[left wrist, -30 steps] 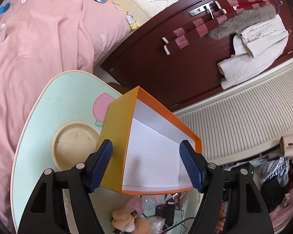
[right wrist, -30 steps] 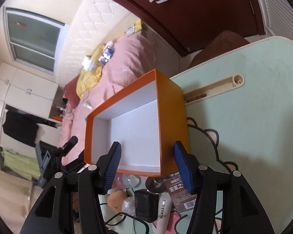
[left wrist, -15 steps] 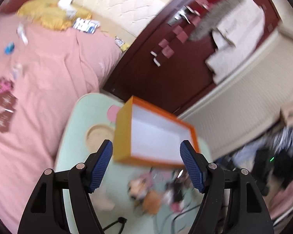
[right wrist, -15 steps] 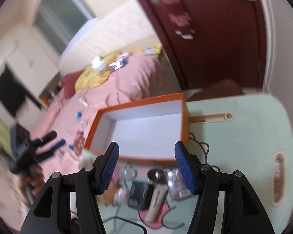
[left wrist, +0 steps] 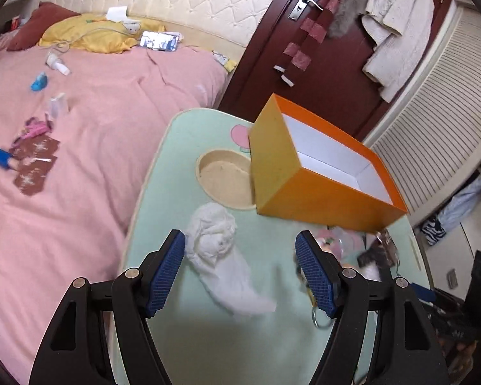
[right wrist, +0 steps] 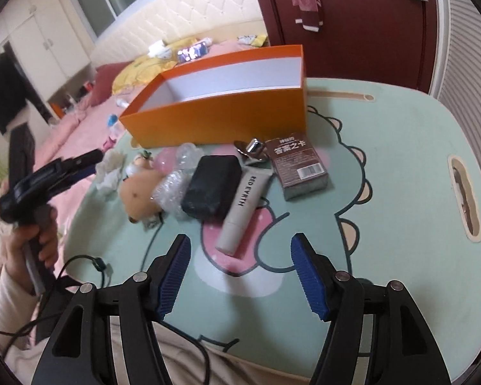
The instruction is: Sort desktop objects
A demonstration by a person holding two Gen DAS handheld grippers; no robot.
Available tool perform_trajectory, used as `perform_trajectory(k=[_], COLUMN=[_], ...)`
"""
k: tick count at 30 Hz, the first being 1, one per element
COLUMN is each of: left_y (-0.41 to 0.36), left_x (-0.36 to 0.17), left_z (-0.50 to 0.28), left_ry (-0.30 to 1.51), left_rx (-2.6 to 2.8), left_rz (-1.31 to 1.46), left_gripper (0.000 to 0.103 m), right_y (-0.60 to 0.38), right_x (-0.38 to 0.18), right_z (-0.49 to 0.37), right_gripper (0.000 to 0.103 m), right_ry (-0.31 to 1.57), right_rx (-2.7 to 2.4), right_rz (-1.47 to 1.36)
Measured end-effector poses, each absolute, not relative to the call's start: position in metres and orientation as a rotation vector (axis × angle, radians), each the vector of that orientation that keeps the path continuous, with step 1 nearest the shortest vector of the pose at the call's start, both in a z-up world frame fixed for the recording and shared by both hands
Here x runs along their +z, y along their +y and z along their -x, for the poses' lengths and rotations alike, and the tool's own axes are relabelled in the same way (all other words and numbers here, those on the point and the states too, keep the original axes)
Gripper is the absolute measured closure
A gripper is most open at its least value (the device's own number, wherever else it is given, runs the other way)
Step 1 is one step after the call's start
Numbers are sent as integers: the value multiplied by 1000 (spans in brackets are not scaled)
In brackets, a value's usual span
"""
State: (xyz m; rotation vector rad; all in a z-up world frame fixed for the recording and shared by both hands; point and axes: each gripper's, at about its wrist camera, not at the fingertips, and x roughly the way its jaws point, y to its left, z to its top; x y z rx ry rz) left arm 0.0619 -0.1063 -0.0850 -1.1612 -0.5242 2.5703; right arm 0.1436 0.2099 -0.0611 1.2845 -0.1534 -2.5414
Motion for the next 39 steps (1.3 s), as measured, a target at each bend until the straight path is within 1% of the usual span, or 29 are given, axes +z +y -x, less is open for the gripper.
perform_trajectory(k=[4, 9, 12, 14, 15, 18, 19, 20, 21, 22, 23, 24, 25, 28, 29, 39], left_y=[-88, -67, -71, -74, -74, -68, -62, -55, -48, -41, -36, -32, -25, -7, -4, 0], left_x=[-90, -91, -88, -85, -83, -78, -78, -79, -81, -85, -87, -89, -91, -99, -100, -102], left_z=[-69, -86, -93, -99, -104, -120, -124, -127, -127, -126, -127, -128, -130, -133, -134, -135], left_ry=[-472, -377, -454, -501, -496, -453, -395, -325, -252, -190, -143, -100, -46, 79, 88, 97], left_rx=[2491, 2455, 2469, 2500, 2519, 2578, 2597, 2617, 2632, 2641, 2656, 2675, 2698, 2756, 2753, 2715], left_rz=[1136, 1141, 1173, 1212, 1226, 1249, 1256, 1265, 1289, 1320, 1323, 1316, 1307, 1273, 1262, 1246], left_gripper=[31, 31, 31, 31, 31, 31, 31, 31, 31, 31, 30, 28, 26, 12, 1, 0], right_y=[202, 195, 190, 187, 185, 178, 177, 176, 176, 175, 175, 175, 176, 177, 177, 175], right_x=[-65, -79, -82, -84, -85, -86, -87, -88, -88, -90, -91, -92, -93, -94, -94, -94], right_z=[-140, -130, -129, -130, -130, -131, -131, -131, -131, -131, -131, -130, -131, -130, -130, -130], right_gripper=[38, 38, 36, 31, 27, 24, 21, 19, 15, 7, 3, 0, 0, 0, 0, 0], right_ry=[-74, -37, 28, 62, 81, 139, 148, 152, 156, 160, 163, 165, 167, 165, 166, 171], right_rx=[-2584, -2594, -2632, -2635, -2635, -2639, -2637, -2632, -2627, -2620, -2615, -2612, -2612, -2613, -2614, -2612], right_rz=[-1256, -1304, -1293, -1284, -1281, -1285, -1287, -1288, -1291, -1296, -1304, -1308, -1307, -1306, -1306, -1313])
